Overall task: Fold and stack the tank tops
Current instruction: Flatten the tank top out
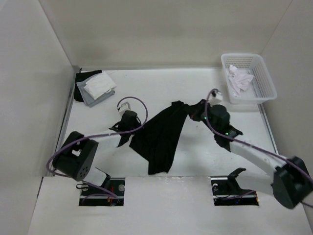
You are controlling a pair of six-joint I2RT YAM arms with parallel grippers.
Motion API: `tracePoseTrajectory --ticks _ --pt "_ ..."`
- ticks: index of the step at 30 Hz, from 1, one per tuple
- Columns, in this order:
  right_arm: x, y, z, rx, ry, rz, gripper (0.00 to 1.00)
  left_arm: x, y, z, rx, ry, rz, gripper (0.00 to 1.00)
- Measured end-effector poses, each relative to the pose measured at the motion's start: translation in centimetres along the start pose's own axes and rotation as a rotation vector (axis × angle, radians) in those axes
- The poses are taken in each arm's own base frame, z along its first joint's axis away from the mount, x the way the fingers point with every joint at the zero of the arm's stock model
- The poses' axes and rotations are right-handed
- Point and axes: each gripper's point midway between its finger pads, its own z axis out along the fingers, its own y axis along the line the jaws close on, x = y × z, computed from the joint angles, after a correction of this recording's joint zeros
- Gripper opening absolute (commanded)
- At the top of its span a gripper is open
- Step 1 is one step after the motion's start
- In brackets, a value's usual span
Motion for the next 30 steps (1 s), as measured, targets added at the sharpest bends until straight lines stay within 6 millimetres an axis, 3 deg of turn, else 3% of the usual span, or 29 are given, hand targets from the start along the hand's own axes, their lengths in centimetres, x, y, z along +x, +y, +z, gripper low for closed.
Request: tracePoseTrajectory --ticks 3,6,8,11,12,14,16,18,20,23,25,27,30 --pt "-2.9 -1.4 -3.7 0.022 -0.097 0.025 0.02 -4.5 -2.5 1.7 0.028 -0.078 -0.045 0.02" --pt "-3.0 -3.3 -6.6 0.059 -0.123 0.053 0.01 -11.2 -6.1 3.1 0.07 -0.187 -0.089 0.03" --pt "-2.3 -4.5 -8.5 0.083 -0.126 0.072 0.01 -17.1 -9.4 4.0 0.118 -0.282 -0.113 0.06" --pt "-1.1 -5.8 -10.2 0.104 -0.115 0.108 0.0 -23.5 -12.9 4.2 0.167 -0.389 -0.113 0.14" --pt "-0.4 -6.2 -10.6 0.113 -0.104 0.122 0.0 -25.3 -14.3 4.2 0.189 -0.423 -0.106 0.21" --pt "1.4 -7.6 -10.9 0.149 -0.063 0.149 0.0 -26.9 -15.9 4.2 0.207 -0.455 -0.078 0.34" --pt "3.8 -9.3 -11.0 0.199 -0.009 0.182 0.0 -26.9 -16.4 4.4 0.201 -0.46 -0.047 0.38" --pt "5.8 -10.6 -11.2 0.242 0.042 0.206 0.0 -25.6 -15.4 4.9 0.172 -0.443 -0.026 0.38" --pt "7.1 -11.2 -11.3 0.271 0.085 0.219 0.0 -23.5 -13.5 5.4 0.126 -0.41 -0.01 0.37" --pt "8.1 -11.8 -11.2 0.306 0.121 0.228 0.0 -17.8 -7.8 5.5 0.011 -0.32 0.01 0.37" --pt "8.4 -12.2 -11.0 0.323 0.132 0.232 0.0 -14.4 -4.3 4.3 -0.057 -0.275 0.012 0.37" --pt "8.6 -12.4 -10.7 0.33 0.138 0.233 0.0 -10.8 -1.0 1.9 -0.109 -0.239 0.003 0.37" --pt "8.5 -12.3 -10.2 0.322 0.132 0.231 0.01 -8.7 0.3 -0.4 -0.112 -0.23 -0.028 0.37"
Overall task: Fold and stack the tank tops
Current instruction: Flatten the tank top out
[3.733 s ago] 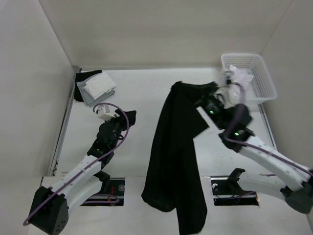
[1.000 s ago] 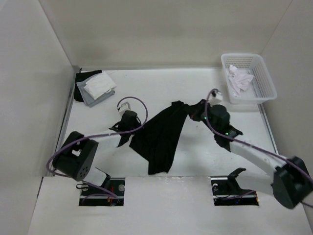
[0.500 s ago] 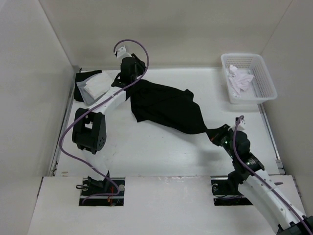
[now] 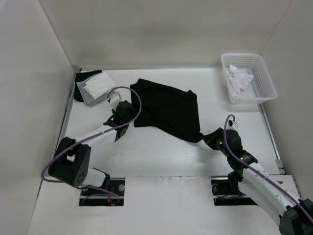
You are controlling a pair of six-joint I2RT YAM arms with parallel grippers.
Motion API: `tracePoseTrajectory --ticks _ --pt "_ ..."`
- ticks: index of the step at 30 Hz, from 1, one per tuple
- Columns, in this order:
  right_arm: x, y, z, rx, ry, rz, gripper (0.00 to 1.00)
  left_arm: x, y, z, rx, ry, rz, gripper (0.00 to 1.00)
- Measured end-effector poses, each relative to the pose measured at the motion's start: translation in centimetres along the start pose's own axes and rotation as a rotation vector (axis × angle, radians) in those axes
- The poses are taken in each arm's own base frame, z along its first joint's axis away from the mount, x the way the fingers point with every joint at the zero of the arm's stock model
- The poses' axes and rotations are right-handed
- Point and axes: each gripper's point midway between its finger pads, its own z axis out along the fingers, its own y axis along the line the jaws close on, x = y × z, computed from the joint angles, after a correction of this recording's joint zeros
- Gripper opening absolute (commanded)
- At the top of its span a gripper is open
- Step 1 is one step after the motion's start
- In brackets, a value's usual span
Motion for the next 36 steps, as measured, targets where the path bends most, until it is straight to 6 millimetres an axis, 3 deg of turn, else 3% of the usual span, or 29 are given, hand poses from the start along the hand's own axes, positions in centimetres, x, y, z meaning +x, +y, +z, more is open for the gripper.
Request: tracePoseTrajectory --ticks 5,10,14,20,25,31,36 --pt "-0.3 0.7 0.2 -0.027 -0.012 -0.008 0.01 0.3 0.5 -2.4 0.055 -0.005 -0.138 0.36" --pt "-0.8 1.3 0.0 -0.057 -0.033 -0.008 0.02 3.1 2.4 -3.0 0.051 0.08 -0.179 0.28" --pt "-0.8 1.4 0.0 -0.062 -0.037 -0.014 0.02 5.3 3.5 -3.2 0.05 0.129 -0.14 0.31" --pt "-0.9 1.6 0.2 -0.067 -0.039 -0.021 0.02 7.0 3.7 -1.9 0.077 0.14 -0.069 0.35" --pt "-0.9 1.7 0.3 -0.073 -0.036 -0.025 0.02 6.5 3.0 -0.2 0.12 0.091 -0.065 0.33" --pt "-0.9 1.9 0.2 -0.082 -0.036 -0.026 0.02 6.4 2.4 0.6 0.152 0.068 -0.051 0.2" --pt "-0.8 2.0 0.2 -0.083 -0.033 -0.027 0.02 6.6 2.5 0.6 0.16 0.076 -0.038 0.24"
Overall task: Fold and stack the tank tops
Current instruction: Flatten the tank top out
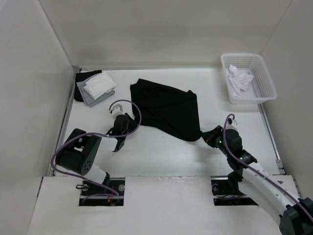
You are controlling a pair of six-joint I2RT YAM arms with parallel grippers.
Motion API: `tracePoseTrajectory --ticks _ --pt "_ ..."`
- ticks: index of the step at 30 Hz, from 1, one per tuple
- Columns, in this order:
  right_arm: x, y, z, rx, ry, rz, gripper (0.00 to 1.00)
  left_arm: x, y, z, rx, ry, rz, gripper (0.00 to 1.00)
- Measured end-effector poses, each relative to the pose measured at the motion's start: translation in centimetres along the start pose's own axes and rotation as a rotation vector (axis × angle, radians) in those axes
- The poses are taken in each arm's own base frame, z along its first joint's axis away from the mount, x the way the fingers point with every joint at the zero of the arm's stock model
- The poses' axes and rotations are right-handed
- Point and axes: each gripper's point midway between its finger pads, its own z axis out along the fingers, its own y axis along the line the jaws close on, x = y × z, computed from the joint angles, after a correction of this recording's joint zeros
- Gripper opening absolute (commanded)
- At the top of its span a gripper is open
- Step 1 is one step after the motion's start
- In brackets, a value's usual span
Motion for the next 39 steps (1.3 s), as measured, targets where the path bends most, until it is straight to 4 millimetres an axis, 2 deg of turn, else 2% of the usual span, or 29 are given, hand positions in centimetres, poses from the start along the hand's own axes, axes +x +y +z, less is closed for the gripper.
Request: tracePoseTrajectory --ticks 3,6,10,18,24,32,39 --pt "0.1 -0.1 0.1 0.003 0.003 0.0 0.02 -0.1 0.0 0.0 0.006 -0.003 0.0 0.34" --pt "0.1 -0.1 0.1 0.003 0.003 0.0 0.02 -0.4 -0.3 0.0 0.018 -0.011 0.004 0.37" --pt "0.0 0.0 0.1 0.001 0.001 0.0 0.02 -0.3 0.1 -1.0 0.022 -0.017 0.015 0.46" --pt "0.4 0.3 0.3 -0.01 0.013 -0.012 0.02 -0.1 0.1 -1.5 0.023 -0.023 0.061 0.45" --pt "0.7 0.8 0.5 -0.031 0.022 -0.019 0.02 0.1 -0.5 -1.0 0.048 -0.034 0.1 0.44" --pt "1.1 1.0 0.7 -0.036 0.035 -0.028 0.03 0.0 -1.2 -1.3 0.078 -0.055 0.148 0.45" --pt "1.4 1.1 0.8 -0.043 0.045 -0.036 0.03 0.2 -1.4 0.0 0.069 -0.047 0.171 0.44"
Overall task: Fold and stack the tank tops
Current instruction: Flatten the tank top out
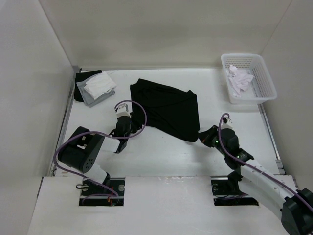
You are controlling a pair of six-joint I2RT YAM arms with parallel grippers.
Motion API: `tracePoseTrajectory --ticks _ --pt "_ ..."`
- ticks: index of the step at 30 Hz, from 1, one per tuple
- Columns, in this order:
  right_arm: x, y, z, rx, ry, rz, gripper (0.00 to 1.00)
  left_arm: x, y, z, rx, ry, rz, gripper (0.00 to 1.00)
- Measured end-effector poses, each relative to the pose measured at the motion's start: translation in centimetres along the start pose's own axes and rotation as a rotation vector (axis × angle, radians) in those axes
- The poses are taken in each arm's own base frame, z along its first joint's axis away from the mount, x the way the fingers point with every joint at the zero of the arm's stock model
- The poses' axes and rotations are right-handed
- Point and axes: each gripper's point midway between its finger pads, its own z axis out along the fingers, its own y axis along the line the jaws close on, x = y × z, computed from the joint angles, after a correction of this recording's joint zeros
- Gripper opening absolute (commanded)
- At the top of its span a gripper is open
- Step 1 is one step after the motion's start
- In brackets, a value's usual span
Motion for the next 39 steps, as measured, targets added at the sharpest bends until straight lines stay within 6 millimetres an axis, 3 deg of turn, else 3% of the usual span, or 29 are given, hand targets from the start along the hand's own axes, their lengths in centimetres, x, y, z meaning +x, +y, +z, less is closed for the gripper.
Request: tracePoseTrajectory --ticks 2,9,15,25,30,32,34,36,39 --pt "0.0 0.2 0.0 -0.006 0.0 -0.001 0.03 -0.1 -0.2 0.4 0.002 -0.003 0.002 0.43" --pt "0.0 0.2 0.1 -0.009 -0.001 -0.009 0.03 0.1 -0.1 0.9 -0.004 0.003 0.014 0.2" --pt "0.1 0.2 0.1 -0.012 0.004 -0.011 0.03 0.2 0.0 0.7 -0.011 0.013 0.017 0.19" --pt "-0.1 0.5 -0.1 -0.025 -0.001 -0.012 0.0 -3.7 -2.0 -3.0 0.034 -0.052 -0.04 0.04" --pt "-1.8 3.1 -1.4 -0.085 -0.036 -0.042 0.0 -8.2 -4.2 -7.5 0.114 -0.149 -0.096 0.02" --pt "-3.5 4.7 -2.5 -0.096 -0.064 -0.071 0.0 -10.0 -5.0 -9.4 0.136 -0.177 -0.112 0.02" --pt "-6.4 7.7 -4.3 -0.139 -0.13 -0.096 0.0 -12.9 -6.2 -12.1 0.168 -0.22 -0.132 0.02" --pt "-10.5 12.0 -7.4 -0.213 -0.233 -0.126 0.0 -18.3 -8.6 -16.4 0.239 -0.324 -0.17 0.01" --pt "-16.6 18.3 -13.6 -0.327 -0.398 -0.16 0.0 -25.2 -11.2 -22.8 0.336 -0.477 -0.225 0.01"
